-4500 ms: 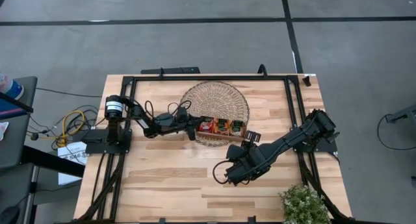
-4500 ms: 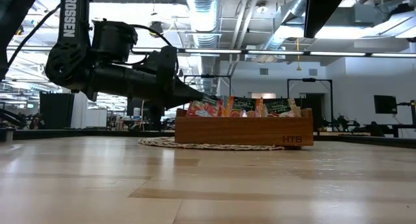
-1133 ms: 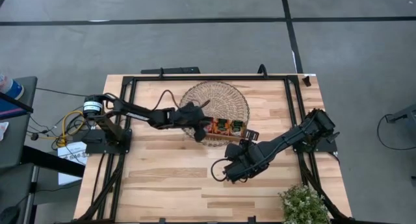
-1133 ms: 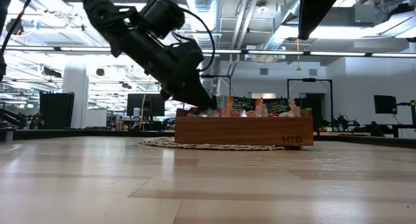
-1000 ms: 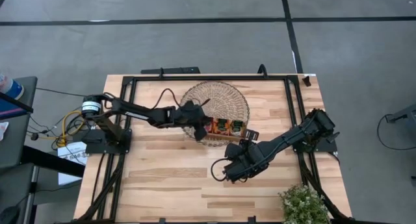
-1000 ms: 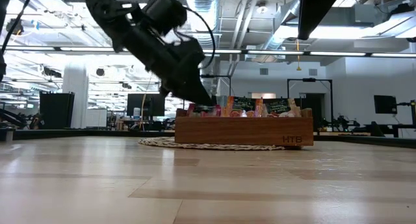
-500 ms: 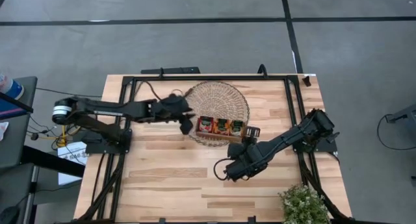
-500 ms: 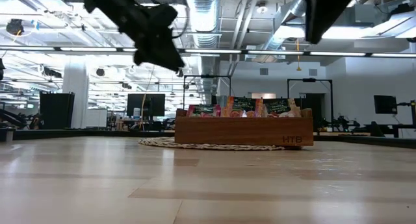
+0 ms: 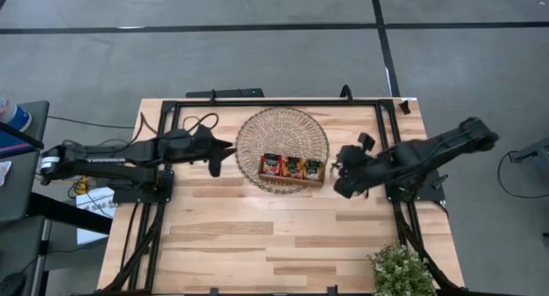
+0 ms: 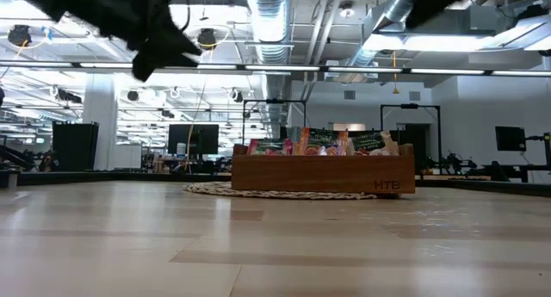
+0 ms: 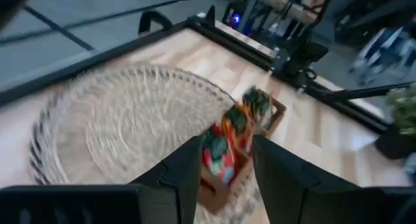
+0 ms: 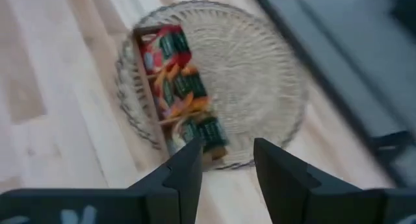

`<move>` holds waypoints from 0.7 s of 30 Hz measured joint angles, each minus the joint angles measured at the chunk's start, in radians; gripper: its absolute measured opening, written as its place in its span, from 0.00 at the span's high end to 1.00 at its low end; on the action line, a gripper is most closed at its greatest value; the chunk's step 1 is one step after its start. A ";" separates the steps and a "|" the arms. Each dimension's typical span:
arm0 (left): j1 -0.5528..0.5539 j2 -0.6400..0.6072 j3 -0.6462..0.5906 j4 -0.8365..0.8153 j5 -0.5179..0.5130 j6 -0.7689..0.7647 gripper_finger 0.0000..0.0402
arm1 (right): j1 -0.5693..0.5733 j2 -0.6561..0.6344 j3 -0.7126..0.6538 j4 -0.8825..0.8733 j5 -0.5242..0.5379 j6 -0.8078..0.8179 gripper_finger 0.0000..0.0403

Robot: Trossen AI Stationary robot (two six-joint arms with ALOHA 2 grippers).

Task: Pick & Place Tea
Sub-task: Return to Home Position

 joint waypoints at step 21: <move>0.001 -0.126 -0.270 0.117 -0.093 -0.346 0.68 | -0.078 -0.684 -0.709 0.497 -0.304 0.019 0.67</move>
